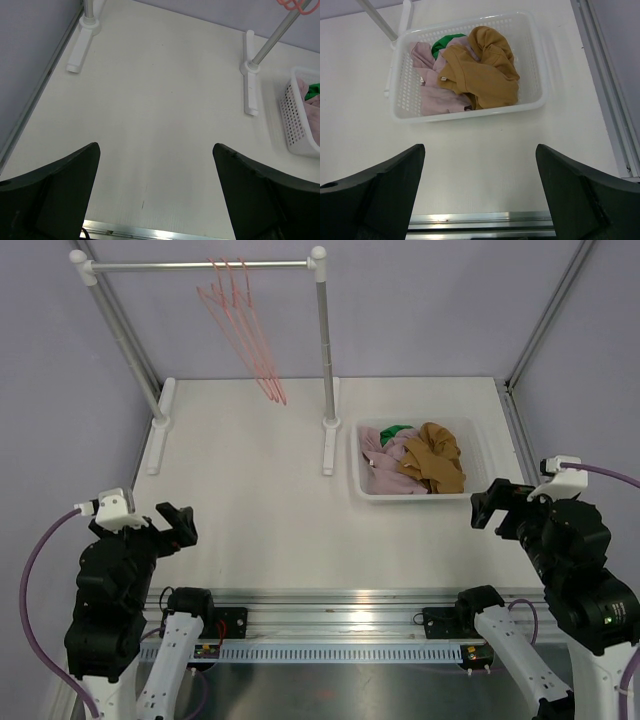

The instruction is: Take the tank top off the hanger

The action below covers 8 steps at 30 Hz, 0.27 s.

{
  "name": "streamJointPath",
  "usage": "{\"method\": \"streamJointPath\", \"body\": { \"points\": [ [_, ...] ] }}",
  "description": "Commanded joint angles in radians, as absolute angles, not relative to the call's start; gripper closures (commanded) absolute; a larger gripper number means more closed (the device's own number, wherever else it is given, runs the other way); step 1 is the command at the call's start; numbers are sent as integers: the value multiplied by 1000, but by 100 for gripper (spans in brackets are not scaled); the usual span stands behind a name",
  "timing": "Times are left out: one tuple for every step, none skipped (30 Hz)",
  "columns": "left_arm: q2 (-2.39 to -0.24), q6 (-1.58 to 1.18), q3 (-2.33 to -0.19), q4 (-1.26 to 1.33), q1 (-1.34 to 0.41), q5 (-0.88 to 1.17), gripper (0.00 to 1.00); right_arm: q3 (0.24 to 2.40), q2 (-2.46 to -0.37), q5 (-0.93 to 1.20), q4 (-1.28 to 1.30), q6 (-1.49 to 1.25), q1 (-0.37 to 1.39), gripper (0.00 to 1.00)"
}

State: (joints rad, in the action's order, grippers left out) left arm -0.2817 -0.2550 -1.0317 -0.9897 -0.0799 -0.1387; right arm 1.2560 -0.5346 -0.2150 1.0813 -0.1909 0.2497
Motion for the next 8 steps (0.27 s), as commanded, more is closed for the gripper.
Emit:
{"method": "streamJointPath", "body": {
  "points": [
    [-278, -256, -1025, -931, -84, -144, 1, 1253, -560, -195, 1037, -186, 256, 0],
    [-278, -256, -1025, -931, -84, -144, 1, 1252, -563, -192, 1038, -183, 256, 1],
    [-279, -258, -1025, -931, -84, -141, 1, 1250, -561, -190, 1035, -183, 256, 0],
    [-279, -258, -1023, -928, -84, -140, 1, 1247, -561, -190, 1035, -184, 256, 0],
    [-281, -258, -1023, -928, -84, -140, 1, 1246, -560, -190, 1032, -186, 256, 0],
    [-282, -259, -1023, -927, -84, -138, 1, 1246, -561, -193, 1035, -187, 258, 0],
    [-282, -258, -1022, -923, -84, -137, 1, 1246, -560, -195, 1034, -187, 256, 0],
    [-285, -258, -1022, -923, -84, -133, 1, 1247, -560, -199, 1032, -187, 256, 0]
  ]
}}
